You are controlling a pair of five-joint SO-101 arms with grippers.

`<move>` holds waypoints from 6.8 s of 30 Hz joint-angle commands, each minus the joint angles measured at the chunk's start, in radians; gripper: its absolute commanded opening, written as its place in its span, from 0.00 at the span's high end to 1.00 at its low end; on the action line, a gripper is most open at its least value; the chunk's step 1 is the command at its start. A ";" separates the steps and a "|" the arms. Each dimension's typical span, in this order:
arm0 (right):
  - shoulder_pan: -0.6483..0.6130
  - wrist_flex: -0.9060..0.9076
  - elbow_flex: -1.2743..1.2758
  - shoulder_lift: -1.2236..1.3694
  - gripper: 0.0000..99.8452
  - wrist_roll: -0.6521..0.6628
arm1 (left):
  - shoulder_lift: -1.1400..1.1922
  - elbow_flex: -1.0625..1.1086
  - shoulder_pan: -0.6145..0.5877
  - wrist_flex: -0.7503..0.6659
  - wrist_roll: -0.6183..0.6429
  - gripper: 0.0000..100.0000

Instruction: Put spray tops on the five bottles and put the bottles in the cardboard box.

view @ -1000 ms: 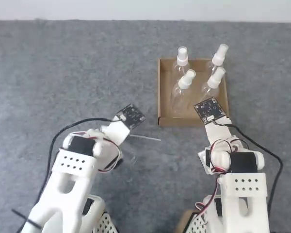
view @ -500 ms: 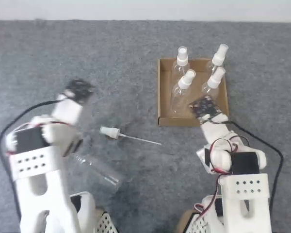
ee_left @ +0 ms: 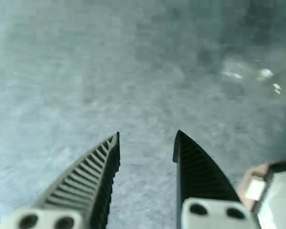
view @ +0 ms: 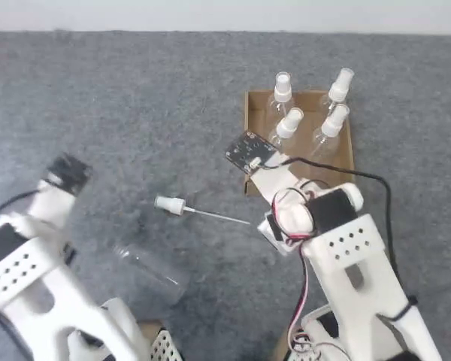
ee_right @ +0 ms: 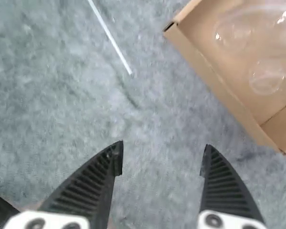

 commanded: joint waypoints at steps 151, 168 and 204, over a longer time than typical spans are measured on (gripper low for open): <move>0.394 0.262 -0.341 0.022 0.99 0.137 | 0.006 -0.056 0.485 -0.137 0.689 0.76; 1.087 -0.358 0.130 0.193 0.99 0.422 | 0.129 -0.059 0.848 -0.284 1.115 0.77; 1.179 -0.374 0.144 0.260 0.99 0.425 | 0.922 -0.394 0.796 -0.207 1.511 0.79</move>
